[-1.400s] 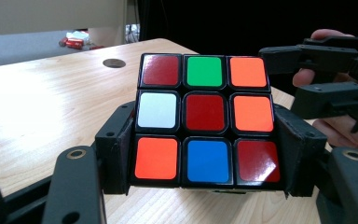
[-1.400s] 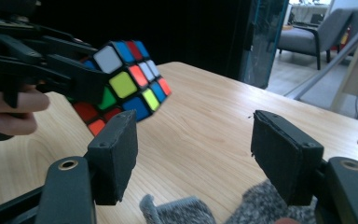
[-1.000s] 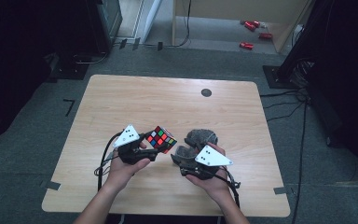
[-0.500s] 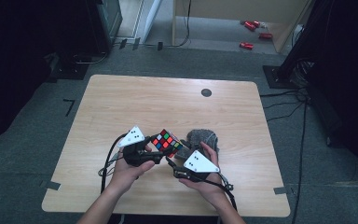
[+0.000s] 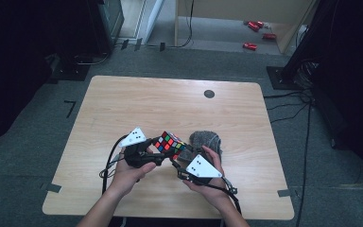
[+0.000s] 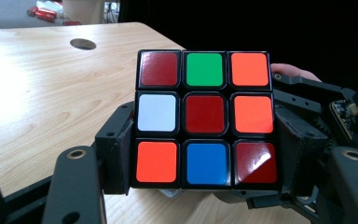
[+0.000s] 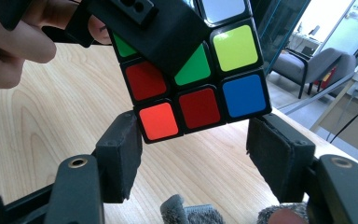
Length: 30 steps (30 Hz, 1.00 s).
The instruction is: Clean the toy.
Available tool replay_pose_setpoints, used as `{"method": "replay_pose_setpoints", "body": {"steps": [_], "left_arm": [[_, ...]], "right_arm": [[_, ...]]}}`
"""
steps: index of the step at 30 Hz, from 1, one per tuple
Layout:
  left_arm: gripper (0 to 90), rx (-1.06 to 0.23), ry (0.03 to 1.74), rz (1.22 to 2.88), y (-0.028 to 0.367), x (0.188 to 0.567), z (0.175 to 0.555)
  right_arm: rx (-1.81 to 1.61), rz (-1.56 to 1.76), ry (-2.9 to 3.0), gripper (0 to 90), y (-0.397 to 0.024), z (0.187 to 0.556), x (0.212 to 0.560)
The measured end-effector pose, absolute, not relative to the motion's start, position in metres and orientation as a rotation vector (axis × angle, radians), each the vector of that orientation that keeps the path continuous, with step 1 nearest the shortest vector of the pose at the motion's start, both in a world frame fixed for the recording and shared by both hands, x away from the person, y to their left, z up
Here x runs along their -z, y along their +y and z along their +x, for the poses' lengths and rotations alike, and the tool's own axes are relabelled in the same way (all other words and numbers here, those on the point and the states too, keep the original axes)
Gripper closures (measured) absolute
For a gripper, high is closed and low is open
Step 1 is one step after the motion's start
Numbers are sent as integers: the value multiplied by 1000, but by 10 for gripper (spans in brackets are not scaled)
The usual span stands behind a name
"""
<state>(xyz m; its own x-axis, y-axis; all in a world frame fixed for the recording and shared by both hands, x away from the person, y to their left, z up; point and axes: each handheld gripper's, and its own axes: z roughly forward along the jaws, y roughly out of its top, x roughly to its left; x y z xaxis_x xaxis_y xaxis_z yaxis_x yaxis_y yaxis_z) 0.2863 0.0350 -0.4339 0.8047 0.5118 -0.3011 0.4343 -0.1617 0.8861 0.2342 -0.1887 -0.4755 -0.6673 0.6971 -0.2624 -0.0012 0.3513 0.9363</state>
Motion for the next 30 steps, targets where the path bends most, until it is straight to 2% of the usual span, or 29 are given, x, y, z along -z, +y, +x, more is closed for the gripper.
{"method": "replay_pose_setpoints", "body": {"steps": [3,10,15,18,30], "left_arm": [[351,-65,736,1803,35,435,287],[350,-40,746,1835,29,438,287],[350,-16,760,1846,26,440,287],[350,-14,765,1841,24,441,286],[333,25,753,1814,27,441,289]], "right_arm": [[-1325,592,1957,275,-188,235,476],[-1325,556,1948,251,-187,232,476],[-1321,535,1945,264,-185,232,478],[-1319,517,1936,318,-184,230,478],[-1318,508,1940,345,-185,228,474]]}}
